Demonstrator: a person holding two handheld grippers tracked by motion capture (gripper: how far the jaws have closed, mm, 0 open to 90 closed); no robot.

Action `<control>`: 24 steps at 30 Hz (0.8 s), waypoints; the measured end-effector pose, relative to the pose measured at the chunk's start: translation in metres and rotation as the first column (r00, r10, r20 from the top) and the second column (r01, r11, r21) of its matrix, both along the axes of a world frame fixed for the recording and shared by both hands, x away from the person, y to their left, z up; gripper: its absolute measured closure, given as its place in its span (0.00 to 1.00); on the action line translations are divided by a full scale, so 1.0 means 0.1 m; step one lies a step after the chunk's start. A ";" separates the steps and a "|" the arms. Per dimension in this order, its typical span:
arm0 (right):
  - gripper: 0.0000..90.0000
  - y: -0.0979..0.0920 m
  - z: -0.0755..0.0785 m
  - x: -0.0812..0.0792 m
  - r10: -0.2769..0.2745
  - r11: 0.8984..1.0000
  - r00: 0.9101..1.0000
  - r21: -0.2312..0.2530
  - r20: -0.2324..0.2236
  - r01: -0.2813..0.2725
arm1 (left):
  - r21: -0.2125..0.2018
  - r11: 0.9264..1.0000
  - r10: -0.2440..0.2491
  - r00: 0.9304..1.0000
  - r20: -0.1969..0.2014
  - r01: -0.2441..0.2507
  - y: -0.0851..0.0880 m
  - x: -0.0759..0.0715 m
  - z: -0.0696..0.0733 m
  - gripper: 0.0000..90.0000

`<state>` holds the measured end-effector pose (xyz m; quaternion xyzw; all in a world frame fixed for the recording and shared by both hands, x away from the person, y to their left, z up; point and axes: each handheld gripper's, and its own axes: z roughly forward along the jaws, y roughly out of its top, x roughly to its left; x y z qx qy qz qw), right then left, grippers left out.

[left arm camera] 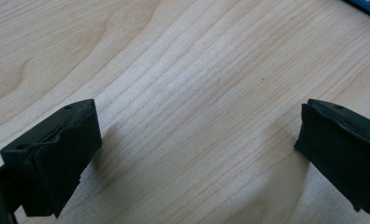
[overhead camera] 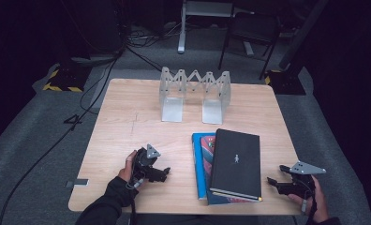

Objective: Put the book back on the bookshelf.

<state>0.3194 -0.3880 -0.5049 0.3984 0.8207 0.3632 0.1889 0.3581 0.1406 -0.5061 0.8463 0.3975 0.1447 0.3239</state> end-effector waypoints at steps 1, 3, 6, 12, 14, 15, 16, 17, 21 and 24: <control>0.23 0.00 0.00 0.00 0.000 1.000 1.000 0.003 -0.004 0.000 | -0.001 1.000 0.000 1.000 -0.001 0.000 0.00 0.00 0.00 0.00; 0.23 0.00 0.00 0.00 0.000 1.000 1.000 0.003 -0.003 0.000 | -0.001 1.000 0.001 1.000 -0.003 -0.001 0.00 0.00 0.00 0.00; 0.23 -0.01 0.00 0.01 0.001 1.000 1.000 0.005 -0.011 -0.001 | 0.000 1.000 -0.014 1.000 -0.005 0.014 0.01 0.01 0.00 0.00; 0.27 -0.02 0.00 0.01 0.016 1.000 1.000 0.008 -0.009 -0.016 | -0.004 0.999 -0.044 0.999 0.009 0.044 0.04 -0.03 0.01 0.03; 0.29 -0.04 0.03 -0.01 0.036 0.999 0.999 0.019 0.016 -0.036 | -0.010 0.999 -0.042 0.999 0.015 0.042 0.04 -0.07 0.01 0.07; 0.29 -0.06 0.05 -0.01 0.041 0.999 0.999 0.035 0.015 -0.041 | -0.007 0.999 -0.050 0.999 0.012 0.050 0.04 -0.08 0.02 0.08; 0.30 -0.08 0.07 0.00 0.033 0.998 0.999 0.052 0.004 -0.034 | -0.004 0.999 -0.051 0.999 0.012 0.052 0.04 -0.08 0.02 0.09; 0.30 -0.09 0.10 0.00 0.029 0.998 1.000 0.059 -0.005 -0.029 | -0.004 0.998 -0.063 0.998 0.007 0.063 0.04 -0.09 0.02 0.09; 0.31 -0.09 0.32 0.00 0.038 0.995 0.999 0.092 0.018 -0.040 | -0.008 0.997 -0.082 0.997 0.005 0.082 0.04 -0.09 0.02 0.09; 0.30 -0.04 0.46 -0.01 0.066 0.990 0.997 0.120 0.028 -0.069 | 0.001 0.995 -0.096 0.995 -0.002 0.096 0.04 -0.08 0.03 0.09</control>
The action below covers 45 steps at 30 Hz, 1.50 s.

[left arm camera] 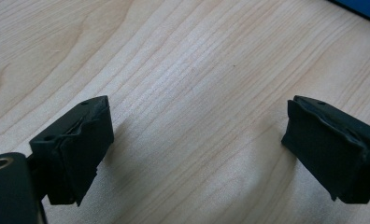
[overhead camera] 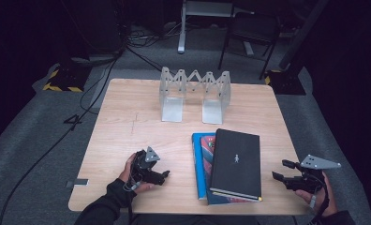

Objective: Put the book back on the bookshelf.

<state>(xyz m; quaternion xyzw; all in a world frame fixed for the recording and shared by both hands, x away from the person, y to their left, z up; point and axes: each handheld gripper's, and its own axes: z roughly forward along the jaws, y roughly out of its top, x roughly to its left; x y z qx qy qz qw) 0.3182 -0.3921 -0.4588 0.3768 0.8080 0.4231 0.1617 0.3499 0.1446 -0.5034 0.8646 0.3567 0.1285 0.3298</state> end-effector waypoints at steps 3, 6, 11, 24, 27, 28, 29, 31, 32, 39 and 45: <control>0.28 0.12 0.18 -0.01 0.032 0.999 0.999 -0.013 0.021 -0.031 | -0.002 1.000 -0.009 1.000 -0.008 0.009 -0.01 0.01 0.00 0.08; 0.29 0.23 0.31 -0.01 0.070 0.998 0.997 0.002 0.016 -0.070 | -0.004 0.999 -0.034 0.999 0.002 0.034 -0.03 0.00 0.00 0.09; 0.29 0.36 0.44 -0.01 0.121 0.992 0.992 0.037 0.026 -0.122 | -0.009 0.998 -0.056 0.998 0.017 0.056 -0.05 0.00 -0.01 0.09; 0.27 0.64 0.43 0.00 0.144 0.989 0.990 0.029 -0.001 -0.144 | -0.007 0.998 -0.061 0.998 0.010 0.061 -0.09 -0.02 -0.01 0.09; 0.26 0.65 0.41 0.02 0.150 0.987 0.988 0.052 -0.020 -0.149 | 0.000 0.998 -0.065 0.998 -0.001 0.065 -0.12 -0.01 0.01 0.11; 0.24 0.66 0.39 0.05 0.156 0.986 0.987 0.074 -0.048 -0.152 | 0.001 0.997 -0.071 0.997 -0.002 0.071 -0.13 -0.01 0.02 0.14; 0.21 0.66 0.38 0.07 0.160 0.984 0.984 0.094 -0.074 -0.153 | 0.001 0.996 -0.085 0.996 -0.005 0.085 -0.16 0.00 0.03 0.17; 0.15 0.66 0.35 0.15 0.170 0.981 0.978 0.117 -0.124 -0.156 | 0.012 0.993 -0.116 0.993 0.011 0.116 -0.23 0.01 0.05 0.20; 0.14 0.67 0.34 0.19 0.179 0.979 0.975 0.123 -0.134 -0.162 | 0.002 0.993 -0.121 0.993 0.011 0.121 -0.25 0.02 0.06 0.20; 0.11 0.78 0.32 0.27 0.188 0.977 0.969 0.131 -0.159 -0.168 | -0.059 0.978 -0.195 0.979 0.061 0.199 -0.48 0.07 0.22 0.24; 0.10 0.90 0.33 0.33 0.182 0.979 0.973 0.117 -0.145 -0.166 | -0.038 0.969 -0.241 0.965 0.102 0.246 -0.72 0.14 0.28 0.28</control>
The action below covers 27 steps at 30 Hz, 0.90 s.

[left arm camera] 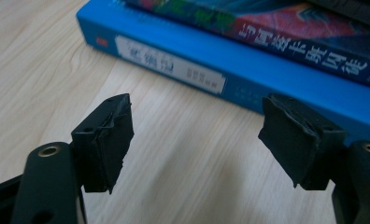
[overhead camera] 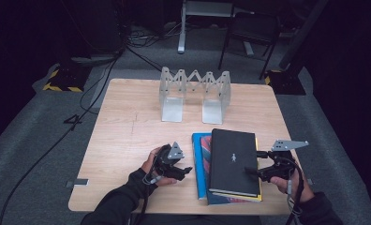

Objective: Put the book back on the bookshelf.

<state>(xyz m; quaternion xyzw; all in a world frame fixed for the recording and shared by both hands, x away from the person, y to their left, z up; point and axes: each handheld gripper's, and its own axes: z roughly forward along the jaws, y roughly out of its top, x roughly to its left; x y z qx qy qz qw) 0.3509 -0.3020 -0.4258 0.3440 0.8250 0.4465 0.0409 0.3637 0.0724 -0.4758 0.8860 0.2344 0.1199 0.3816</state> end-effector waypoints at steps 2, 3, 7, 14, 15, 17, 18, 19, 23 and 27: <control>0.10 0.06 0.00 0.05 0.013 1.000 1.000 -0.003 0.001 -0.013 | 0.004 1.000 -0.010 1.000 0.000 0.010 -0.08 0.04 0.01 0.28; 0.10 0.09 0.00 0.07 0.018 1.000 1.000 -0.004 0.002 -0.018 | 0.007 1.000 -0.010 1.000 0.008 0.010 -0.10 0.06 0.01 0.28; 0.10 0.21 0.00 0.14 0.039 0.999 0.999 -0.009 0.003 -0.039 | -0.018 1.000 0.006 1.000 0.016 -0.005 -0.12 0.13 0.03 0.29; 0.10 0.26 0.00 0.19 0.063 0.998 0.998 -0.007 0.005 -0.063 | -0.027 0.999 0.031 0.999 0.042 -0.030 -0.16 0.24 0.02 0.30; 0.10 0.27 0.00 0.19 0.063 0.998 0.998 -0.006 0.005 -0.063 | -0.030 0.999 0.031 0.999 0.042 -0.029 -0.17 0.26 0.02 0.31; 0.09 0.26 0.00 0.20 0.068 0.998 0.998 -0.005 0.008 -0.068 | -0.031 0.999 0.034 0.998 0.051 -0.032 -0.21 0.29 0.03 0.32; 0.10 0.27 0.00 0.20 0.070 0.998 0.997 -0.004 0.008 -0.070 | -0.043 0.998 0.038 0.998 0.051 -0.036 -0.22 0.30 0.04 0.32; 0.10 0.27 0.00 0.20 0.073 0.997 0.997 -0.004 0.011 -0.073 | -0.057 0.998 0.032 0.999 0.040 -0.029 -0.23 0.32 0.06 0.33; 0.10 0.27 0.01 0.19 0.081 0.997 0.996 -0.007 0.025 -0.081 | -0.039 0.998 0.047 0.998 0.045 -0.046 -0.28 0.39 0.03 0.34; 0.10 0.28 0.03 0.17 0.090 0.996 0.994 -0.023 0.064 -0.088 | -0.026 0.998 0.057 0.996 0.067 -0.056 -0.32 0.45 0.03 0.34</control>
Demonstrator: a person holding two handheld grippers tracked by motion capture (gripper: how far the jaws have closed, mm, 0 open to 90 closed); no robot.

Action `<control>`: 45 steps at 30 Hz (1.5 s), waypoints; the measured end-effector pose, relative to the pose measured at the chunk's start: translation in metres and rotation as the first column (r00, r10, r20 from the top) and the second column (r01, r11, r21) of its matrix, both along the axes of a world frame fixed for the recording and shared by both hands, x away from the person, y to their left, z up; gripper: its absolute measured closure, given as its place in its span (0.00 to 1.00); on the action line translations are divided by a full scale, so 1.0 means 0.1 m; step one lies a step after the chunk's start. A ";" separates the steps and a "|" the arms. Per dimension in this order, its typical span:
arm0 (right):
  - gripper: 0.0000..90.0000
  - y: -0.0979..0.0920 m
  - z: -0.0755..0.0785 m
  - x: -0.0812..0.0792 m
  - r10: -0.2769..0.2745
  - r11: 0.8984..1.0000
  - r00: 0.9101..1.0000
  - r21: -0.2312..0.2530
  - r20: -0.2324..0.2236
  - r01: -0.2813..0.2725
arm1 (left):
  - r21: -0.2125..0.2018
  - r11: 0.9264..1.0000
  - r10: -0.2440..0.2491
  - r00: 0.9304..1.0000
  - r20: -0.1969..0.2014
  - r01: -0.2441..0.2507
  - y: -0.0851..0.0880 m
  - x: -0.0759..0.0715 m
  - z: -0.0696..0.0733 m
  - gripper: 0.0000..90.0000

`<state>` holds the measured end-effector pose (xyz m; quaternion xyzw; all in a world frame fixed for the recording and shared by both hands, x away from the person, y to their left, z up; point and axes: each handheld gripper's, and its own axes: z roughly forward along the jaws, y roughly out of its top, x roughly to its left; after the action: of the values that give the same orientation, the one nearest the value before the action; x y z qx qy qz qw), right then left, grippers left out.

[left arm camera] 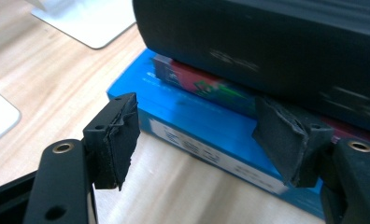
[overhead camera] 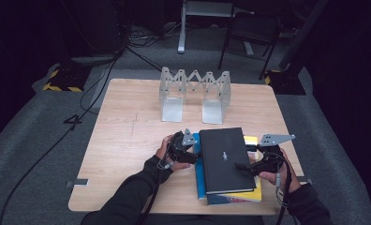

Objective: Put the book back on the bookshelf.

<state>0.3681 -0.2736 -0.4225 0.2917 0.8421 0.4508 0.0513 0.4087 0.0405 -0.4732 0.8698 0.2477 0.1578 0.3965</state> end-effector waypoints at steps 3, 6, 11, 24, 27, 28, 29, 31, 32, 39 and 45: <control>0.10 0.02 0.02 -0.02 0.009 1.000 0.999 -0.011 0.030 -0.009 | -0.002 1.000 0.001 1.000 -0.008 -0.001 0.01 0.09 0.00 0.35; 0.11 0.02 0.03 -0.03 0.015 1.000 0.998 -0.002 0.058 -0.014 | -0.013 1.000 -0.017 1.000 -0.010 0.017 0.03 0.18 0.02 0.35; 0.12 0.03 0.09 -0.06 0.025 0.999 0.992 0.020 0.125 -0.027 | -0.018 0.994 -0.107 0.994 0.023 0.107 0.05 0.18 0.08 0.62; 0.37 0.05 0.45 -0.04 0.057 0.996 0.943 0.043 0.327 -0.075 | -0.147 0.981 -0.123 0.991 0.053 0.130 0.14 0.25 0.43 0.90; 0.47 0.07 0.57 -0.03 0.074 0.994 0.931 0.044 0.357 -0.096 | -0.203 0.969 -0.134 0.990 0.037 0.139 0.18 0.29 0.47 0.94; 0.50 0.07 0.61 -0.03 0.081 0.994 0.928 0.044 0.363 -0.104 | -0.212 0.967 -0.134 0.990 0.041 0.140 0.17 0.30 0.50 0.95; 0.52 0.07 0.64 -0.03 0.091 0.993 0.924 0.041 0.371 -0.114 | -0.219 0.966 -0.130 0.991 0.040 0.136 0.17 0.30 0.52 0.96; 0.56 0.07 0.68 -0.02 0.105 0.990 0.916 0.043 0.387 -0.132 | -0.241 0.962 -0.124 0.991 0.047 0.132 0.16 0.33 0.58 0.98; 0.58 0.07 0.71 -0.02 0.111 0.989 0.909 0.045 0.402 -0.140 | -0.248 0.960 -0.118 0.992 0.052 0.127 0.15 0.35 0.61 0.99; 0.65 0.01 0.76 -0.12 0.132 0.987 0.870 0.022 0.474 -0.162 | -0.220 0.970 -0.083 0.990 0.118 0.108 0.07 0.32 0.82 0.98; 0.69 -0.05 0.70 -0.24 0.120 0.985 0.863 0.052 0.491 -0.167 | -0.202 0.976 -0.045 0.986 0.161 0.078 0.08 0.22 0.88 0.86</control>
<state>0.3439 -0.2789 -0.3524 0.1077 0.7997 0.5506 0.2138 0.4304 0.0480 -0.3848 0.8158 0.2041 0.1860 0.5081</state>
